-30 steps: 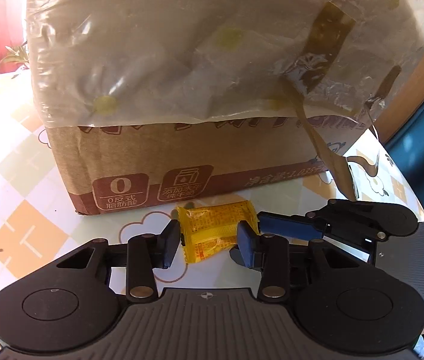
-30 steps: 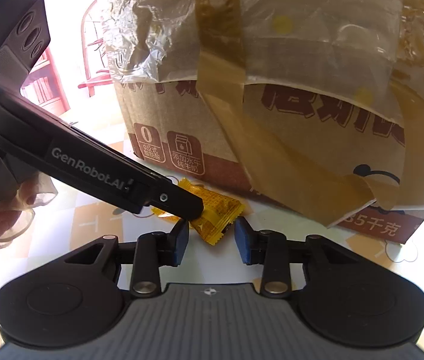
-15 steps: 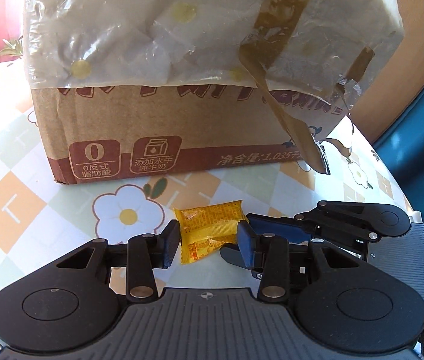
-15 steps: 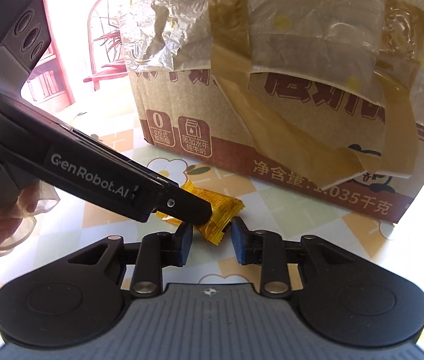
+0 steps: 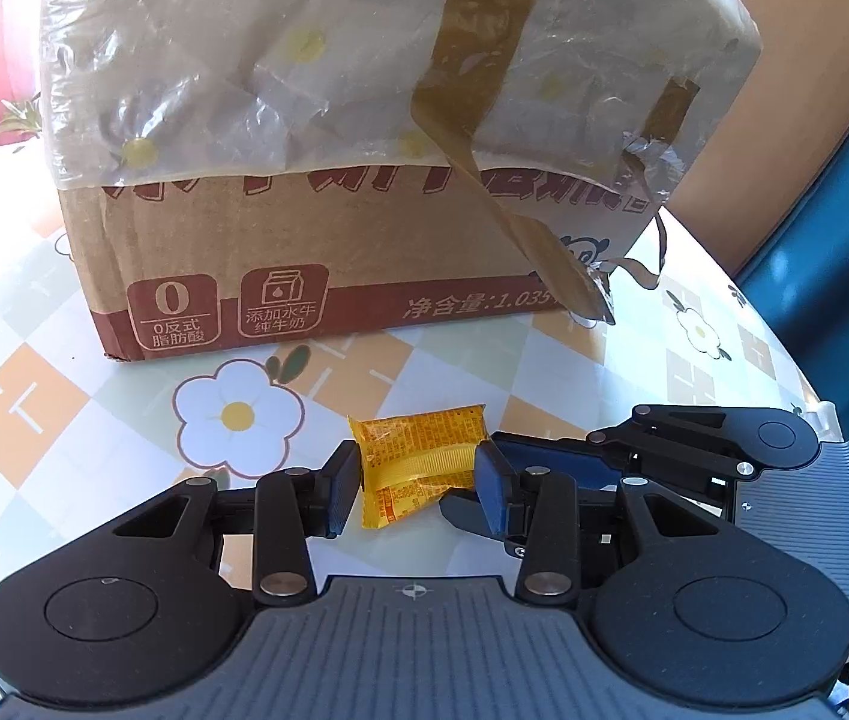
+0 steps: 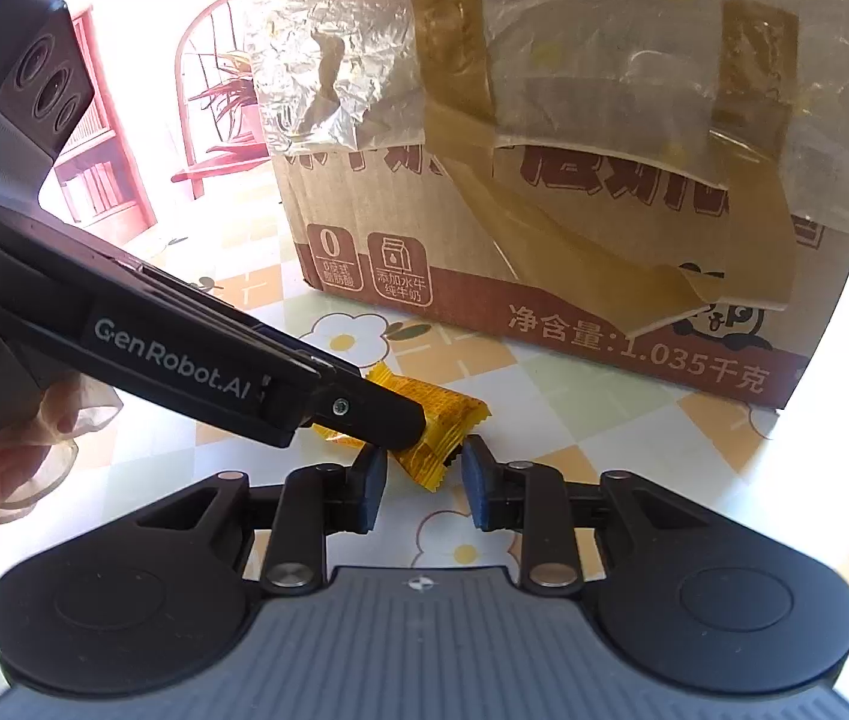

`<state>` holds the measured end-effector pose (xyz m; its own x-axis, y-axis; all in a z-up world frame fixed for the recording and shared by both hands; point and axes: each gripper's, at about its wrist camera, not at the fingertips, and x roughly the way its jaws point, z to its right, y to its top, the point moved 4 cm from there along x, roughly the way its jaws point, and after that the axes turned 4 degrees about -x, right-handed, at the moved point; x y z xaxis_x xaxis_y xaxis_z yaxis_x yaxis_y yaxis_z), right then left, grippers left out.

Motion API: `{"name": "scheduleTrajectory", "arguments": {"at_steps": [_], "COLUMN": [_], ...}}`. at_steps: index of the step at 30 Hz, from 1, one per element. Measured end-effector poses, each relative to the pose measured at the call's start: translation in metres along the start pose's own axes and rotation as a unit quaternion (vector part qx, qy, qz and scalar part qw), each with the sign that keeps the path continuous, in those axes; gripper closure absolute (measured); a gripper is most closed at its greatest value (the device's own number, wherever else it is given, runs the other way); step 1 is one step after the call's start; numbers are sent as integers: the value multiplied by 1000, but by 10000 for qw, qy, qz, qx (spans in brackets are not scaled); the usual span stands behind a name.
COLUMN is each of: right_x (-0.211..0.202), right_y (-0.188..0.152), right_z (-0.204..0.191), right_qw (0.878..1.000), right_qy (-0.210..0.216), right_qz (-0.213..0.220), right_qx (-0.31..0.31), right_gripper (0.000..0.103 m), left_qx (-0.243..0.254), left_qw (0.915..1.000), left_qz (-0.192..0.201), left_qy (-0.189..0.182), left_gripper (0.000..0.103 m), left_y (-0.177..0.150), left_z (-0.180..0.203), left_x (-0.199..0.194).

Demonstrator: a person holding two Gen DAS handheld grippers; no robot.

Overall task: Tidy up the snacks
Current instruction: 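Grasp the small yellow packet with the left tool and lift it, then carry the yellow packet over the open box and open the left tool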

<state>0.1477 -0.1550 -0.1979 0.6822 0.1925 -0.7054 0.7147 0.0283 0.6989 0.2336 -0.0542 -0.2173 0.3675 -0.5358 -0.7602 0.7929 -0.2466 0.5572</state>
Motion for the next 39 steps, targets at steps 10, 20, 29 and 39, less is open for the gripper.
{"name": "scheduleTrajectory", "arguments": {"at_steps": [10,20,29,39], "right_x": [-24,-62,-102,-120], "right_y": [16,45,89,152], "right_z": [-7,-17,-9,35], "right_qw": [9992,9944,9873,9788], "right_qy": [15,-37,-96,-401], "right_qz": [395,1008,1510,1885], "right_qx": [-78,-321,-493,-688], "right_gripper": [74,74,74,74], "left_qx": [261,608,950,1042], "left_qw": [9990,9935,9845,9797], "left_qz": [307,867,1383,1683], "left_qy": [168,407,519,315], "left_gripper": [59,59,59,59], "left_y": [12,33,76,150], "left_z": [10,36,67,99], "left_x": [-37,-91,-135,-130]}}
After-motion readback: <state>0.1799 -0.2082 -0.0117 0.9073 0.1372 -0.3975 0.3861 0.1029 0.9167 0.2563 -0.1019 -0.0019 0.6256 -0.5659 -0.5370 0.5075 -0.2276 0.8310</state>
